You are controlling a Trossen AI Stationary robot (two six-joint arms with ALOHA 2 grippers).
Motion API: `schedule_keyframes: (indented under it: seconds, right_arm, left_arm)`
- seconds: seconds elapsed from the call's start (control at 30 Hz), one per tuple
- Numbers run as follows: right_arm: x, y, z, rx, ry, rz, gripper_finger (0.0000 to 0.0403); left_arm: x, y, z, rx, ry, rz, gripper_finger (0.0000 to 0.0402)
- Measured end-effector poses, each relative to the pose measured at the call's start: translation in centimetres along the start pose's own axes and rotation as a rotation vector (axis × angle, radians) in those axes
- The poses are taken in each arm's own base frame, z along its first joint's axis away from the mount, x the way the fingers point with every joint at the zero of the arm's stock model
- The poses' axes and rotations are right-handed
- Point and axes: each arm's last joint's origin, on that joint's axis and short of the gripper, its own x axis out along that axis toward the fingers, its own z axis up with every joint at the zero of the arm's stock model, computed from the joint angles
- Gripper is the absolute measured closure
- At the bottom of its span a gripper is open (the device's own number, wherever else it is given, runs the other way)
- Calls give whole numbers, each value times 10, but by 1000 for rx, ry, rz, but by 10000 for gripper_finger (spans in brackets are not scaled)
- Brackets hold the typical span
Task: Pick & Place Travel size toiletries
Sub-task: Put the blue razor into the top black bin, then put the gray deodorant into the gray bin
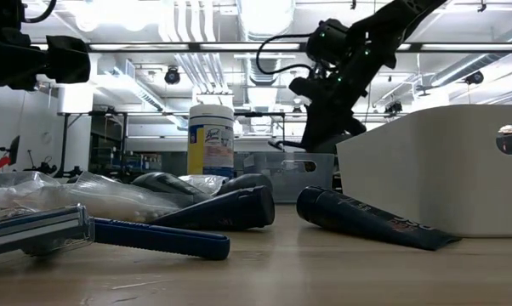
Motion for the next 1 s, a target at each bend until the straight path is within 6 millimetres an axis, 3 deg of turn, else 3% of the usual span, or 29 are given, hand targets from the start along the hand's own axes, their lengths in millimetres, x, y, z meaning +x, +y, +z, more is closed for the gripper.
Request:
schedule_keyframes:
  seconds: [0.3,0.8,1.0]
  right_arm:
    - [12,-3,-5,21,36,-26,359]
    - [15,-1,-3,10,32,-22,257]
    - [7,15,8,-72,-3,29,233]
  left_arm:
    - [0,0,0,0,0,1,158]
    - [0,0,0,0,0,0,158]
    - [0,0,0,0,0,0,158]
